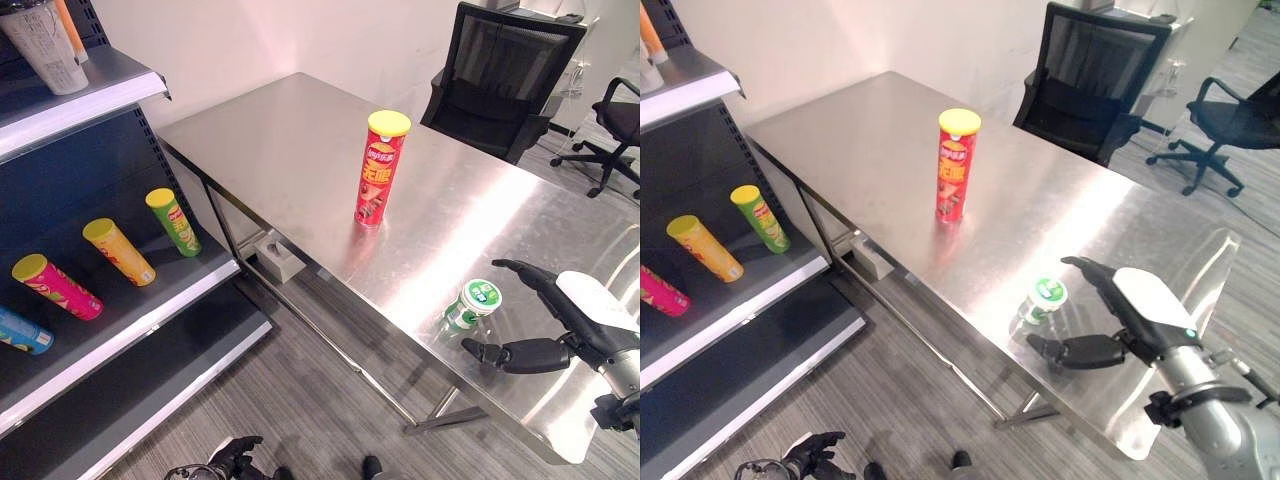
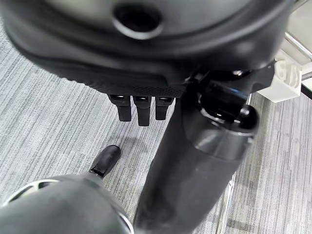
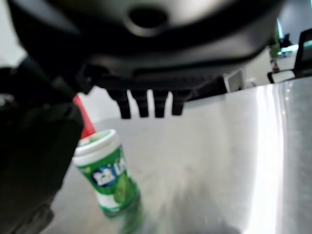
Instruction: Put the goods on the table back onto the shelves and tidy them up.
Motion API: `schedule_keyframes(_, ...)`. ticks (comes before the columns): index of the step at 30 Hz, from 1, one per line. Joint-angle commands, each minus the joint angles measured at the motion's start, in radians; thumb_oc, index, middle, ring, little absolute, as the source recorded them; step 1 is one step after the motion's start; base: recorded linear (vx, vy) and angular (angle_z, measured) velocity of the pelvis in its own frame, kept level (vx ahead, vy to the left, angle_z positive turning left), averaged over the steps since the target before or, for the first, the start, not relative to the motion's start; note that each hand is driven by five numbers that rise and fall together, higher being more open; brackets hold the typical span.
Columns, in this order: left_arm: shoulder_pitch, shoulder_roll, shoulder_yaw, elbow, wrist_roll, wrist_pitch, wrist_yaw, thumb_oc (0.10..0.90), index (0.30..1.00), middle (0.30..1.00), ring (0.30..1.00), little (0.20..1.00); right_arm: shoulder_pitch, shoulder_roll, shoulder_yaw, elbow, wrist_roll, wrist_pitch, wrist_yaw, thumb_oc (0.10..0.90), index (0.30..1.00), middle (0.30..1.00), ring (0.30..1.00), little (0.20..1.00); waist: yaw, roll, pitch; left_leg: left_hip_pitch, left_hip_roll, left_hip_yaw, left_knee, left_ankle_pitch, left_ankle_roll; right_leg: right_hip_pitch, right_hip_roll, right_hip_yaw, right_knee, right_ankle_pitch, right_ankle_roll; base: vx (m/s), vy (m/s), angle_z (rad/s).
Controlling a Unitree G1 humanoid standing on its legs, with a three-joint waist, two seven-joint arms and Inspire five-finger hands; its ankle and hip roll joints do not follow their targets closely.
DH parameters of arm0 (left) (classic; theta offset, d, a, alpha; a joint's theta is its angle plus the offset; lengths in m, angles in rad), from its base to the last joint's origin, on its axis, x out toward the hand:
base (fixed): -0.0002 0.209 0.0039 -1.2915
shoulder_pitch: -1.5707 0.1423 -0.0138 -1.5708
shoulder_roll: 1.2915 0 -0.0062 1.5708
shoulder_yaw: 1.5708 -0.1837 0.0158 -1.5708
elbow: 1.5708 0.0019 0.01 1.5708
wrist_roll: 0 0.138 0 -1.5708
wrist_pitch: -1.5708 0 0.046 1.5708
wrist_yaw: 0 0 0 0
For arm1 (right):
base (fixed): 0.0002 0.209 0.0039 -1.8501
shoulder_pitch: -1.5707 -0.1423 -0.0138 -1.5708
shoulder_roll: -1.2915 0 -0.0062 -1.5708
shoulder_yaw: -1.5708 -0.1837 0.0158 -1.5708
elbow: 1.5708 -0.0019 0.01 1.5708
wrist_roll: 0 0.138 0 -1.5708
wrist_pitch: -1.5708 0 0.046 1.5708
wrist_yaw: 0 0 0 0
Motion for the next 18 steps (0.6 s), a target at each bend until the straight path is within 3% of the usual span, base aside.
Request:
schedule_keyframes(1, -0.078, 0.026, 0.006, 0.038, 0.014, -0.04, 0.014, 0.8, 0.9, 0.9, 0.9, 0.9, -0.09, -0.032, -0.012, -0.046, -0.021, -0.058, -0.096, 0.8, 0.9, 0.9, 0.9, 0.9, 0.036, -0.039, -0.036, 0.108, -0.038, -0.029, 0.004, -0.187, -0.004, -0.161, -0.001, -0.033, 0.001, 0.16, 0.059, 0.01, -0.036, -0.01)
schedule_keyframes(18, -0.064, 0.026, 0.003, 0.012, 0.001, -0.031, 0.03, 0.8, 0.9, 0.9, 0.9, 0.9, -0.13, 0.012, 0.104, 0.01, -0.125, -0.042, -0.163, 0.8, 0.9, 0.9, 0.9, 0.9, 0.061, -0.03, -0.035, 0.115, -0.035, -0.044, 0.004, -0.187, -0.006, -0.14, 0.005, -0.047, -0.004, 0.146, 0.052, 0.0, -0.009, 0.0)
